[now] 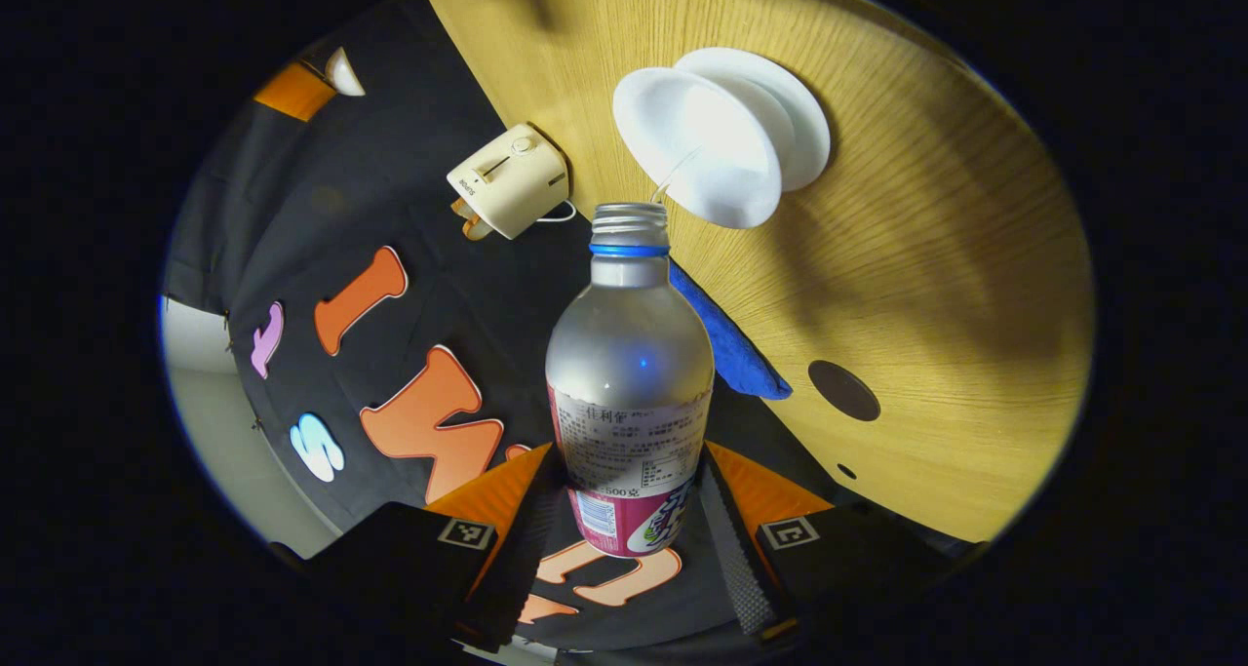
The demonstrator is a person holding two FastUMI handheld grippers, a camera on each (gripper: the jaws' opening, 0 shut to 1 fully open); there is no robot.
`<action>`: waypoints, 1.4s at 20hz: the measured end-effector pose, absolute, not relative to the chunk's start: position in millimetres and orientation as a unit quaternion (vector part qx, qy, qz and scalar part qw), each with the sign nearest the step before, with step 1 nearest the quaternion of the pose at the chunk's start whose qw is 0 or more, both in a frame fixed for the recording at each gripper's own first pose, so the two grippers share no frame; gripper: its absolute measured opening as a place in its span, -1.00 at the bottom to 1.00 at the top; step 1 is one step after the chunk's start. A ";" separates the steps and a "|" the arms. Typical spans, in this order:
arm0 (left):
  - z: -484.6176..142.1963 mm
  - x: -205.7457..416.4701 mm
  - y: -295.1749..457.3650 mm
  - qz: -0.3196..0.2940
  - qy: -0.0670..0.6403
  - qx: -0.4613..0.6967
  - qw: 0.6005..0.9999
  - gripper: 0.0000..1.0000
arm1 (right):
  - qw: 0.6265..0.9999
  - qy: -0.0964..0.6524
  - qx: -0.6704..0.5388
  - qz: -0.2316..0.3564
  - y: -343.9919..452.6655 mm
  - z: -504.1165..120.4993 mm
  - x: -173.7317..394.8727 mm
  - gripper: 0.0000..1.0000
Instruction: Open the teacup lid with one hand, grasp the water bottle and pour water into the teacup with the other hand; after pouring, place the water bottle on the coaster and then close the teacup lid.
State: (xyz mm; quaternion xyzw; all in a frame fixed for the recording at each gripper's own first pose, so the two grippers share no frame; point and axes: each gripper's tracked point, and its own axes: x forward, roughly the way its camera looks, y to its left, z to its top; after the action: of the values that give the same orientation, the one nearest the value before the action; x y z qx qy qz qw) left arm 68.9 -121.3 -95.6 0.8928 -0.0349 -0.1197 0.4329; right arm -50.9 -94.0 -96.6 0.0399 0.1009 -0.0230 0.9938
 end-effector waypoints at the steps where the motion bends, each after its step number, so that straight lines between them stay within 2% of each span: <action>1: -95.4 69.5 -120.7 -0.118 -0.038 0.889 0.440 0.63 | 0.994 0.101 0.040 -0.021 -93.5 -96.7 -51.0 -0.55; 4: -94.0 68.7 -115.7 -0.111 -0.043 0.871 0.476 0.73 | 0.994 0.104 0.038 -0.016 -92.3 -97.5 -50.8 -0.55; 7: -89.8 67.3 -108.1 -0.099 -0.051 0.845 0.524 0.67 | 0.994 0.103 0.038 -0.012 -91.6 -96.8 -50.2 -0.55; 9: -82.2 68.1 -102.4 -0.089 -0.054 0.819 0.565 0.66 | 0.994 0.100 0.042 -0.008 -90.1 -95.3 -50.1 -0.55; 10: -75.9 71.1 -99.5 -0.082 -0.057 0.803 0.587 0.73 | 0.994 0.098 0.043 -0.004 -89.0 -94.1 -50.0 -0.55; 11: -67.5 73.4 -97.1 -0.072 -0.062 0.787 0.610 0.66 | 0.994 0.095 0.045 0.000 -88.6 -94.2 -50.0 -0.55; 13: -52.4 74.7 -92.1 -0.051 -0.072 0.752 0.653 0.67 | 0.995 0.089 0.047 0.008 -86.1 -94.5 -48.7 -0.55; 15: -38.7 76.1 -79.5 -0.023 -0.080 0.710 0.699 0.59 | 0.995 0.085 0.043 0.015 -82.4 -92.4 -45.4 -0.55; 16: -31.9 76.8 -77.0 -0.012 -0.090 0.692 0.716 0.75 | 0.995 0.085 0.040 0.018 -81.3 -91.7 -44.8 -0.55; 17: -23.9 76.2 -74.7 -0.001 -0.101 0.675 0.730 0.66 | 0.995 0.087 0.038 0.020 -79.4 -92.6 -44.2 -0.55; 18: -17.8 75.6 -74.4 0.007 -0.116 0.658 0.744 0.73 | 0.995 0.087 0.035 0.023 -77.8 -92.9 -44.1 -0.55; 19: -10.2 74.6 -71.5 0.016 -0.128 0.638 0.760 0.66 | 0.995 0.088 0.033 0.026 -76.0 -92.0 -44.2 -0.55; 22: 11.6 72.1 -55.0 0.048 -0.161 0.554 0.815 0.65 | 0.995 0.088 0.023 0.036 -72.6 -90.3 -42.4 -0.55; 23: 15.9 74.0 -50.9 0.056 -0.169 0.522 0.834 0.58 | 0.995 0.088 0.021 0.039 -71.5 -90.9 -42.7 -0.55; 24: 23.6 74.9 -44.8 0.063 -0.176 0.490 0.851 0.65 | 0.995 0.089 0.021 0.042 -68.9 -89.8 -41.8 -0.55; 27: 33.4 75.8 -23.8 0.086 -0.173 0.414 0.889 0.65 | 0.995 0.085 0.019 0.050 -48.9 -81.2 -26.9 -0.55; 28: 31.3 80.6 -23.9 0.082 -0.167 0.386 0.903 0.59 | 0.995 0.084 0.019 0.052 -45.9 -79.1 -23.6 -0.55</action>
State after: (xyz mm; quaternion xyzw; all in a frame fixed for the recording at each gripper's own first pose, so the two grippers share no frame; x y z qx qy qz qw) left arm 80.6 -23.9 31.3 0.3862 -0.1669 0.0819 0.9035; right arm -23.6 -45.9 -79.1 0.0190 0.0839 0.0521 0.9949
